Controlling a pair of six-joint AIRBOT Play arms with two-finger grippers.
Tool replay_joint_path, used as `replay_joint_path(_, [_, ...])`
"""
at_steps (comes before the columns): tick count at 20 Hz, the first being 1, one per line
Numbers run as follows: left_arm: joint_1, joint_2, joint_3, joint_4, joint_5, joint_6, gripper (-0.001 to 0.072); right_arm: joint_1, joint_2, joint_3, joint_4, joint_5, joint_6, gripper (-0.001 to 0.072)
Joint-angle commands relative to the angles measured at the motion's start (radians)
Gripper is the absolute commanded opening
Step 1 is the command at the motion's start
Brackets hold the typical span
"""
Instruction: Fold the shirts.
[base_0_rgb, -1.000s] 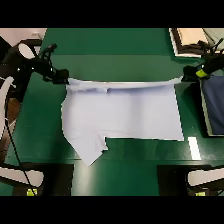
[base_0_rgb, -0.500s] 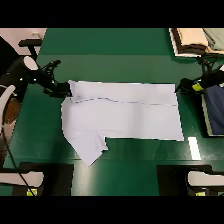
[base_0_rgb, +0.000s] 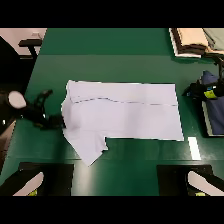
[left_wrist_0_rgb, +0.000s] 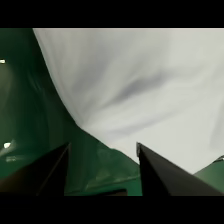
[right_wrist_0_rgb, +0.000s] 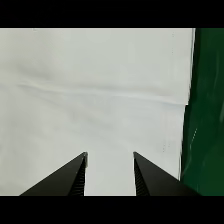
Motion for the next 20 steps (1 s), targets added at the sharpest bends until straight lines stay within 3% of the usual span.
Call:
replay_joint_path(1, [-0.002, 0.106, -0.211, -0.116, 0.022, -0.04, 0.0501, 0.005, 0.059, -0.064, 0.026, -0.049, -0.004, 0.0345])
replay_joint_path(7, [-0.002, 0.106, -0.322, -0.285, 0.259, -0.006, 0.05, 0.005, 0.059, -0.062, 0.027, -0.055, -0.021, 0.0344])
replay_joint_path(12, [-0.002, 0.103, -0.33, -0.357, 0.246, -0.003, 0.0498, 0.005, 0.06, -0.062, 0.027, -0.054, -0.021, 0.0344])
replay_joint_path(13, [-0.002, 0.103, -0.33, -0.389, 0.232, 0.027, 0.0469, 0.005, 0.06, -0.062, 0.027, -0.047, -0.021, 0.0344])
replay_joint_path(14, [-0.002, 0.103, -0.329, -0.41, 0.222, 0.052, 0.0203, -0.003, 0.06, -0.062, 0.026, -0.034, -0.021, 0.0344])
replay_joint_path(15, [-0.002, 0.103, -0.325, -0.426, 0.222, 0.08, 0.0029, -0.016, 0.06, -0.062, 0.026, -0.015, -0.021, 0.0344])
replay_joint_path(20, [-0.002, 0.108, -0.238, -0.377, 0.153, 0.091, 0.0018, -0.183, 0.06, -0.095, -0.069, 0.166, -0.021, 0.0345])
